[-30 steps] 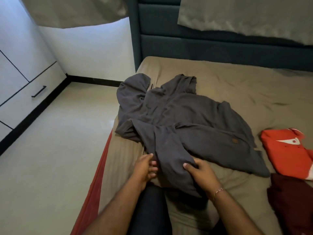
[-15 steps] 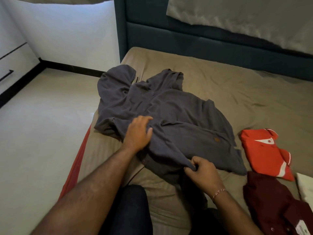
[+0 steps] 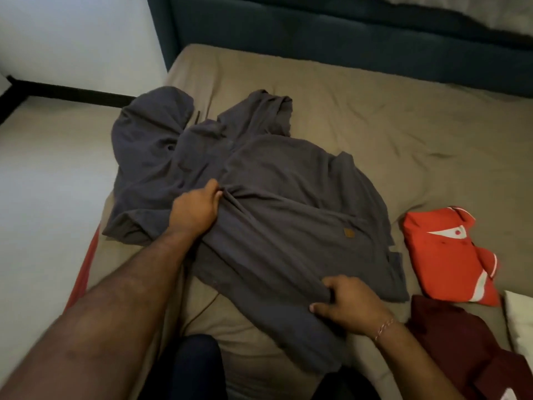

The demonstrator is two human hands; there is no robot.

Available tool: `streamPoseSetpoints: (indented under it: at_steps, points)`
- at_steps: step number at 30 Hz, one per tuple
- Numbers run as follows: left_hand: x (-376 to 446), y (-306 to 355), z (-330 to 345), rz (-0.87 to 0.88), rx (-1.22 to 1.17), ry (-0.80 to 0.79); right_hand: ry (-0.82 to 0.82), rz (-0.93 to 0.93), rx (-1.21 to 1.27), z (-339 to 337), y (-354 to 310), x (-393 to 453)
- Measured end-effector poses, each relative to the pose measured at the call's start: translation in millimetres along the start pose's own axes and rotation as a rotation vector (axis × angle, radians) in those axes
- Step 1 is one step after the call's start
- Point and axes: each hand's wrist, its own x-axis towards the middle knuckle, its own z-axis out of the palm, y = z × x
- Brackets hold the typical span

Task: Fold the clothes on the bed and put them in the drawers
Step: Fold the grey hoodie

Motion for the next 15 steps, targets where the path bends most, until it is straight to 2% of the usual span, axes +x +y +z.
streamPoseSetpoints:
  at_steps: [2,4,8,11,13,15]
  points:
    - [15.1,-5.9,-2.7,0.015,0.047,-0.004,0.043,-0.034,-0.070,-24.0,16.7,8.3]
    - [23.1,-10.8,-3.3,0.017,0.041,-0.045,0.089,-0.108,0.035,-48.2,34.8,15.0]
    - [24.1,-15.5,6.7,-0.004,0.035,-0.119,-0.064,-0.227,0.313,-91.8,77.0,33.8]
    - [27.2,-12.7,16.7,-0.056,0.083,-0.139,-0.136,-0.188,0.217,-113.1,105.5,63.3]
    - [30.0,-6.7,18.6,-0.072,0.096,-0.142,-0.096,-0.133,0.140,-119.7,120.1,89.9]
    - [30.9,1.8,18.5,-0.107,0.089,-0.113,0.086,-0.023,0.089,-117.4,123.6,113.3]
